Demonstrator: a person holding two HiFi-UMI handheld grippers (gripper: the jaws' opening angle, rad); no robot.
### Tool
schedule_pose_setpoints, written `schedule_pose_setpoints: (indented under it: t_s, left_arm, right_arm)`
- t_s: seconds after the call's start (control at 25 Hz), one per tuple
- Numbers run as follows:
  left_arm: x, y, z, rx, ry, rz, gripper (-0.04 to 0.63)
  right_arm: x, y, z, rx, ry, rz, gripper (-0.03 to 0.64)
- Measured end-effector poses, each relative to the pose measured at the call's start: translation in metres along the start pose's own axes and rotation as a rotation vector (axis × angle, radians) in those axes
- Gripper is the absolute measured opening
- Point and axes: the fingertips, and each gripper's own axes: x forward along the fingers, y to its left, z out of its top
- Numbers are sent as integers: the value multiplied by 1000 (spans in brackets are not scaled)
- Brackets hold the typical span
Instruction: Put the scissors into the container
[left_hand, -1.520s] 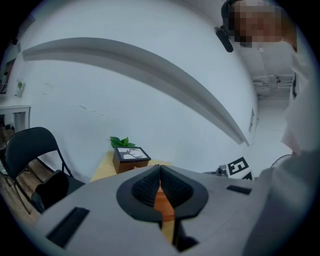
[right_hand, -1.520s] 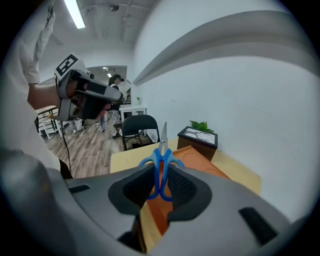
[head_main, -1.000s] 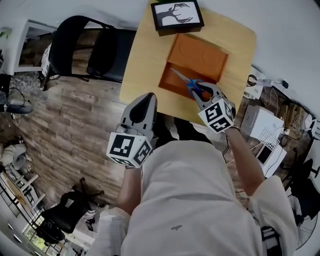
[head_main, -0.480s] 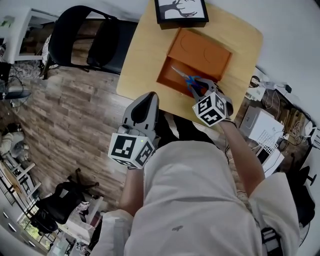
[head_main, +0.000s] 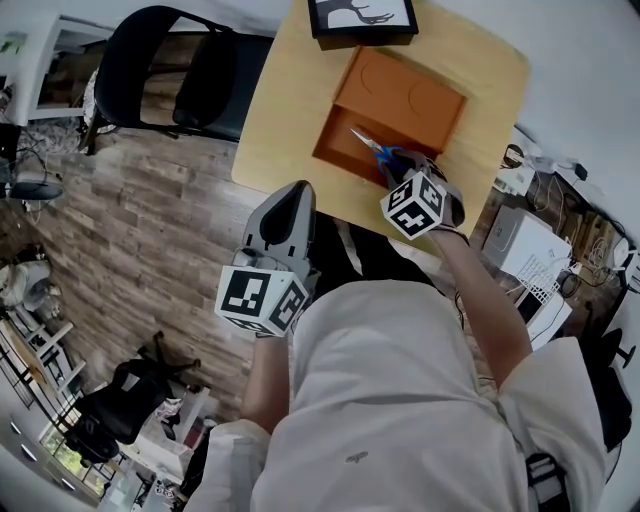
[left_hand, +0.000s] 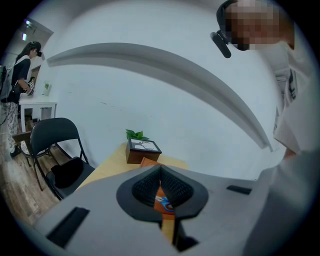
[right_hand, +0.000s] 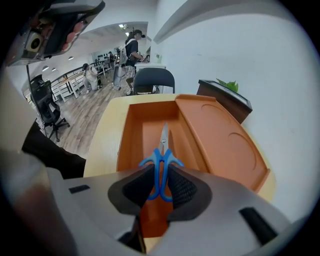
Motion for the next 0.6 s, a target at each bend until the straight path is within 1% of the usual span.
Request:
schedule_pose_setpoints:
  t_s: [0.24, 0.6]
  left_arm:
    - [-2, 4, -1, -4, -1, 11, 5]
    - [-1, 1, -3, -7, 0, 6, 6]
  right_arm:
    - [5, 1, 0, -76, 25, -23, 84]
    - [8, 0, -1, -64, 52, -23, 86]
